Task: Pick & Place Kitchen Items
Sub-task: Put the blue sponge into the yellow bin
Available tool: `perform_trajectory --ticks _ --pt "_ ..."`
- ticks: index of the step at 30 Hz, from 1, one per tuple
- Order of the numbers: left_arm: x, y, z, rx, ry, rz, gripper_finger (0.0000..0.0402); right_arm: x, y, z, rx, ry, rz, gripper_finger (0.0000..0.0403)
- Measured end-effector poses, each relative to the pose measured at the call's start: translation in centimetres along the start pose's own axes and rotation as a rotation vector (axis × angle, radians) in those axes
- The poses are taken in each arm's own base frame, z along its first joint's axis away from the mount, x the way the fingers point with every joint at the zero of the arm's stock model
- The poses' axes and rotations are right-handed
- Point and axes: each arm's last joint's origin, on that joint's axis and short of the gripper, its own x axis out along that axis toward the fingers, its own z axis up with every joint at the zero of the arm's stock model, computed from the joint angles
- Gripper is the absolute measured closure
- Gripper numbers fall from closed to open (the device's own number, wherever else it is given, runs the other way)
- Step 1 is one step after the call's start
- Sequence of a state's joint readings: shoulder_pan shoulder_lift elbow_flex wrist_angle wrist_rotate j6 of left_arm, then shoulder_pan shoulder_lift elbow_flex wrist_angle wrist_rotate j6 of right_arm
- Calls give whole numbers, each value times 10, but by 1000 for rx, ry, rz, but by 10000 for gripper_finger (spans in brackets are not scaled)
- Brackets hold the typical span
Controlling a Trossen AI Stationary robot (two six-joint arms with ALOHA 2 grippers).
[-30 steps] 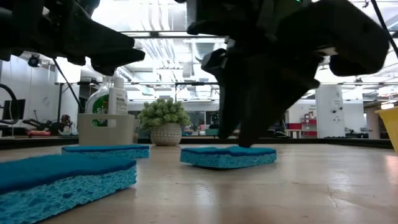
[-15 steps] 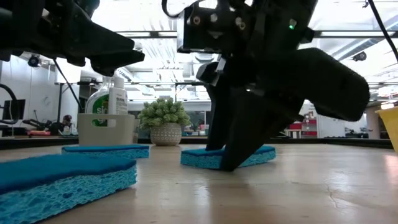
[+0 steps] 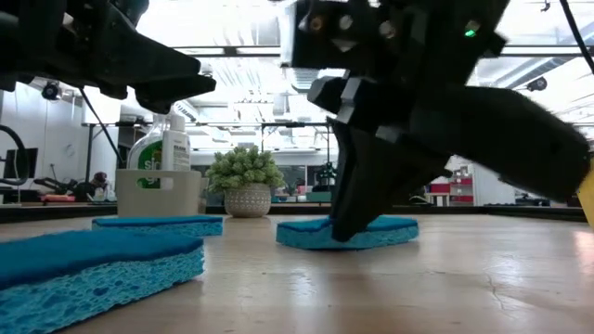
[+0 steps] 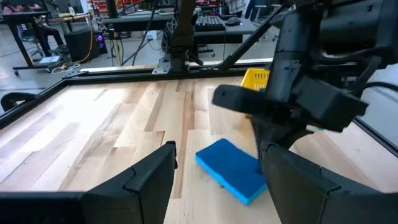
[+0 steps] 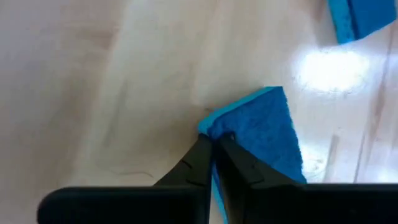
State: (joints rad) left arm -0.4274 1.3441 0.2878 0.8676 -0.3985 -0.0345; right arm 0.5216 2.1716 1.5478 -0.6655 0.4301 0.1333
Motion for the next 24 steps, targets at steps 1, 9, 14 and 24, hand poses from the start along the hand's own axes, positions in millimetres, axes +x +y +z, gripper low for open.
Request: perform_trajectory --ticks 1,9,14,24 --pt "0 0 0 0 0 0 165 -3 2 0 -2 -6 2 384" --pt "0 0 0 0 -1 0 165 -50 14 9 -1 -164 30 385" --pt "0 0 0 -1 -3 -9 165 -86 20 16 -26 -383 141 385" --pt "0 0 1 -3 -8 -12 165 -113 5 -33 -20 -954 341 385"
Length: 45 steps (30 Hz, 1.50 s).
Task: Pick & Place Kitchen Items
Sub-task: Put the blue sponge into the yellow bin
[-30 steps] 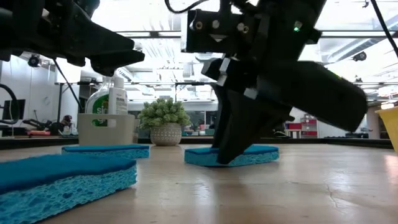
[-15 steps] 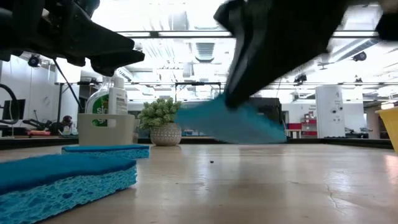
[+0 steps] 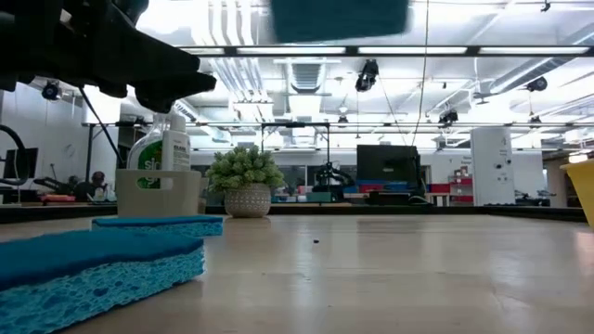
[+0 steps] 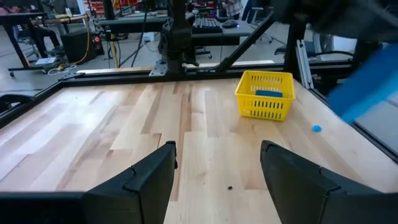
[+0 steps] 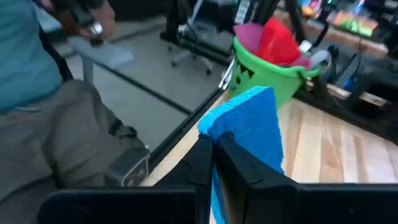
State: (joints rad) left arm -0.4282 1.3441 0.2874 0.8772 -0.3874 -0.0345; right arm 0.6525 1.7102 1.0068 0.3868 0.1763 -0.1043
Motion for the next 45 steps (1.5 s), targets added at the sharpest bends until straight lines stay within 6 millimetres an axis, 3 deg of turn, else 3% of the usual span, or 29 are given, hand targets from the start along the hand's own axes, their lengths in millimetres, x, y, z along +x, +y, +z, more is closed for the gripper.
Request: perform_trajectory --ticks 6,11,17,23,31,38,45 --pt "0 0 0 1 1 -4 165 -59 3 -18 116 -194 26 385" --pt "0 0 0 0 1 -6 165 -97 18 -27 202 -222 8 385" --pt "0 0 0 0 0 -6 165 -127 42 -27 326 -153 -86 385" --pt "0 0 0 0 0 -6 165 -144 65 -14 447 -1 -194 385" --pt "0 0 0 -11 1 -6 165 -134 79 8 521 323 -323 385" --pt "0 0 0 -11 1 -7 165 -107 87 -1 563 698 -463 385" --pt "0 0 0 -11 1 -7 165 -71 82 -13 558 868 -451 385"
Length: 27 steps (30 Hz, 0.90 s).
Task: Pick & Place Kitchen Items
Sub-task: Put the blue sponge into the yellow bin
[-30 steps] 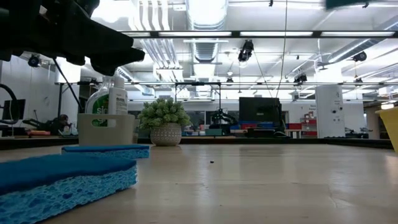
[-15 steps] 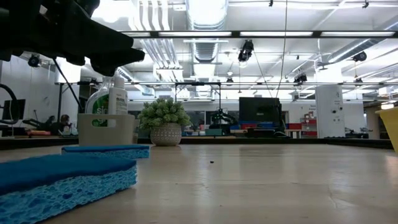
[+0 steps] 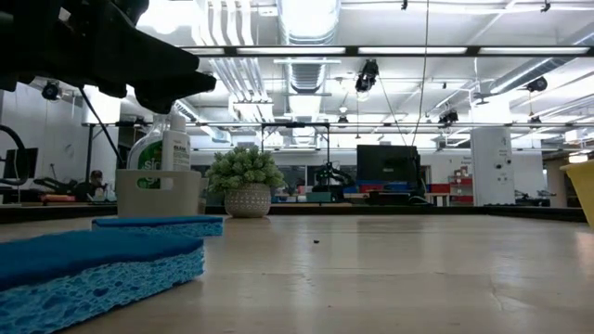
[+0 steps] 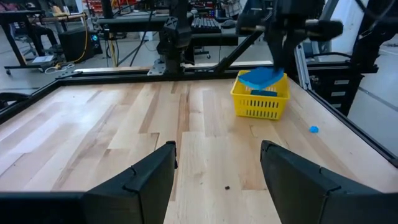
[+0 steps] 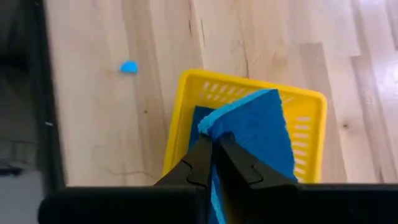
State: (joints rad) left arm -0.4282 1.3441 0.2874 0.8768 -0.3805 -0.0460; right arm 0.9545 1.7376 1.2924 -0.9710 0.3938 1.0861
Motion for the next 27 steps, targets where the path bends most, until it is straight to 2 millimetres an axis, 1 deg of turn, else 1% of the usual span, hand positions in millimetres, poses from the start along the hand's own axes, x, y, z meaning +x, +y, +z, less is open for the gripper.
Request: perform_trajectory --ticks 3,7,20,23,27 --pt "0 0 0 0 0 0 165 14 0 6 -19 54 -17 385" --pt "0 0 0 0 0 1 165 24 -3 11 -28 73 -40 385" --pt "0 0 -1 2 5 1 165 22 -6 15 -17 74 -39 381" --pt "0 0 -1 2 5 1 165 24 -8 15 -19 84 -56 350" --pt "0 0 -1 2 5 1 165 25 -12 17 -17 97 -78 273"
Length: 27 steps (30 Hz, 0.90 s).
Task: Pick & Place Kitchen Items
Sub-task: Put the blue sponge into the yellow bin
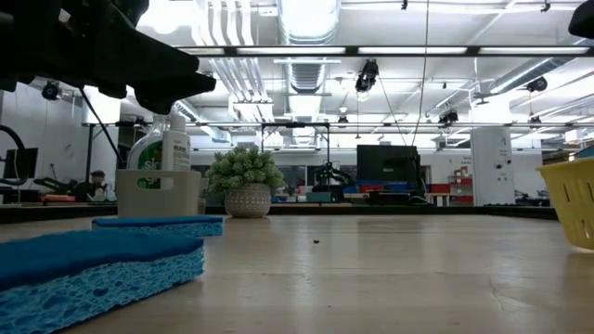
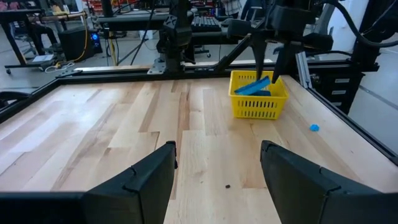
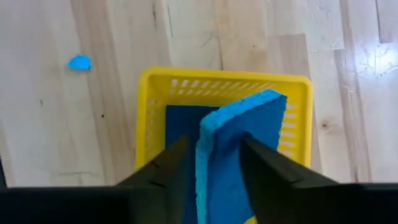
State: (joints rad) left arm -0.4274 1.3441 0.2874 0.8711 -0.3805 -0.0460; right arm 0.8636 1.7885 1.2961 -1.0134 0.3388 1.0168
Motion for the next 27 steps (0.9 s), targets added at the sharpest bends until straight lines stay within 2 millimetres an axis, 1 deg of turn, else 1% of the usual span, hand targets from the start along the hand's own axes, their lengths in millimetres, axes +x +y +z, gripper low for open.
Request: perform_trajectory --ticks 6,9,11,14,21,27 --pt "0 0 0 0 0 0 165 -2 -3 2 7 1 -3 153" --pt "0 0 0 0 1 0 165 -4 -3 3 9 0 0 110" --pt "0 0 0 0 1 0 165 -7 -3 5 9 -1 0 91" --pt "0 0 0 0 1 0 165 -12 -2 7 10 -2 2 76" --pt "0 0 0 1 2 0 165 -26 -3 13 6 -22 -19 73" --pt "0 0 0 2 4 0 165 -22 -7 10 -17 -1 -69 76"
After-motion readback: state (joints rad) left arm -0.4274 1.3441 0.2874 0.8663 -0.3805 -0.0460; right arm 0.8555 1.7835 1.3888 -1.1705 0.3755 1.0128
